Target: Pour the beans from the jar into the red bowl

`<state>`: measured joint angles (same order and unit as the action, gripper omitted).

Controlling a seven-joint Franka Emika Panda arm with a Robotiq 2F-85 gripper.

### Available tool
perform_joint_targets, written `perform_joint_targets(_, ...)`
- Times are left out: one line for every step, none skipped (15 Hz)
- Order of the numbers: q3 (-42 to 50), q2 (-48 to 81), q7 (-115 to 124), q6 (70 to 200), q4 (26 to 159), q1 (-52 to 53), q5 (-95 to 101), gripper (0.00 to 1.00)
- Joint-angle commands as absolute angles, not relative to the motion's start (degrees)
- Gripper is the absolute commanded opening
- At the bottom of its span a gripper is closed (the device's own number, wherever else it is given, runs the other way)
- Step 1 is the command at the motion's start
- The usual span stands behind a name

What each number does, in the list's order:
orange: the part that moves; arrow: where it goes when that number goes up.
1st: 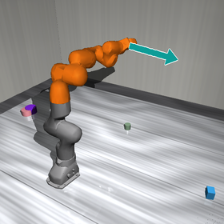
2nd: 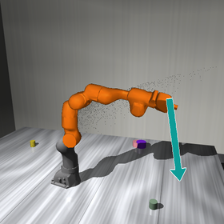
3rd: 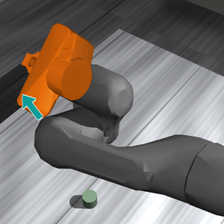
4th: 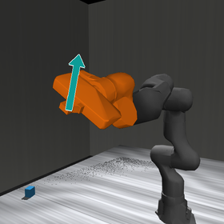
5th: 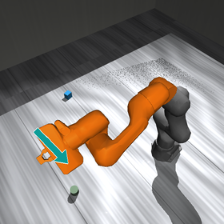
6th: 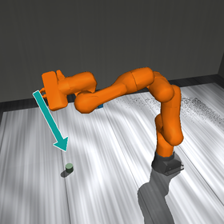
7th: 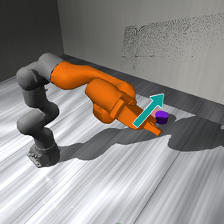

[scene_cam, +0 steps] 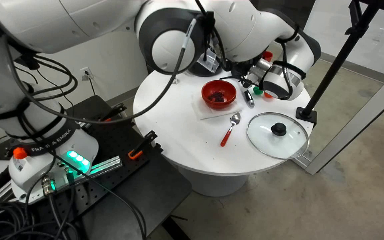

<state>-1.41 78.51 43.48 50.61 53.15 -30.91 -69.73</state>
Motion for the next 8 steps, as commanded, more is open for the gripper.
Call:
perform_joint_targets(-5.1, 85.1, 52.9, 47.3, 44.6, -32.9, -74.3, 0.06)
perform_joint_targets(-5.9, 86.1, 54.8, 47.0, 43.6, -33.3, -75.2, 0.06)
perform_joint_targets(-6.6, 86.8, 56.4, 47.0, 42.9, -33.5, -76.0, 0.06)
perform_joint_targets(-7.4, 87.6, 58.0, 46.9, 42.2, -33.7, -76.7, 0.06)
perform_joint_targets(-5.6, 83.3, 56.0, 47.1, 48.6, -32.9, -77.5, 0.06)
perform_joint_targets(-5.9, 83.7, 57.0, 46.9, 48.4, -32.9, -78.3, 0.06)
perform_joint_targets(-5.9, 83.6, 57.4, 46.5, 48.5, -32.8, -79.0, 0.06)
perform_joint_targets(-7.0, 84.2, 58.5, 46.4, 47.7, -33.3, -78.7, 0.06)
